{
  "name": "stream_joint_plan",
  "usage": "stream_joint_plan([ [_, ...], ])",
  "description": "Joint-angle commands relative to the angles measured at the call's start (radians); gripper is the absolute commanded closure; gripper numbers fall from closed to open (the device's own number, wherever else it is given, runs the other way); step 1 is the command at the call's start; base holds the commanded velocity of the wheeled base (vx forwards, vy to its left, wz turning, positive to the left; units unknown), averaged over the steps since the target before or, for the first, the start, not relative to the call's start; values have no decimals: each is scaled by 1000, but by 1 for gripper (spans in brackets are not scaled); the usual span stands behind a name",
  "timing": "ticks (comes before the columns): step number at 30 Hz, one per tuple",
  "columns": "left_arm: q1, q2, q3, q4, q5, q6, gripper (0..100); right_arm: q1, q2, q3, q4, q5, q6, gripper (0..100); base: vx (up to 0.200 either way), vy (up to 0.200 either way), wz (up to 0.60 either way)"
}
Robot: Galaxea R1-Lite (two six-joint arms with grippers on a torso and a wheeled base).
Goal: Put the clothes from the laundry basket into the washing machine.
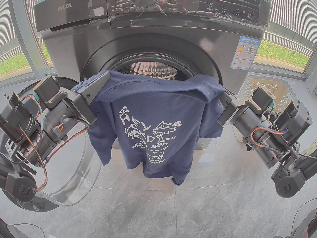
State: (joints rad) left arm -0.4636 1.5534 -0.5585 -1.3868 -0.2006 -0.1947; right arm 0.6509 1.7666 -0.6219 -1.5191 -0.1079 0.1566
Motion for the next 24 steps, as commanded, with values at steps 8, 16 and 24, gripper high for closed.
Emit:
stream_joint_plan([
  [8, -9, -95, 3, 115, -2, 0, 100, 4, -36, -45, 7, -3, -2, 100, 0, 0, 0],
  [16, -13, -35, 37, 124, -2, 1, 100, 4, -53, -39, 14, -4, -14, 100, 0, 0, 0],
  [24, -13, -16, 42, 124, 1, 1, 100, -4, -52, -38, 14, -6, -14, 100, 0, 0, 0],
])
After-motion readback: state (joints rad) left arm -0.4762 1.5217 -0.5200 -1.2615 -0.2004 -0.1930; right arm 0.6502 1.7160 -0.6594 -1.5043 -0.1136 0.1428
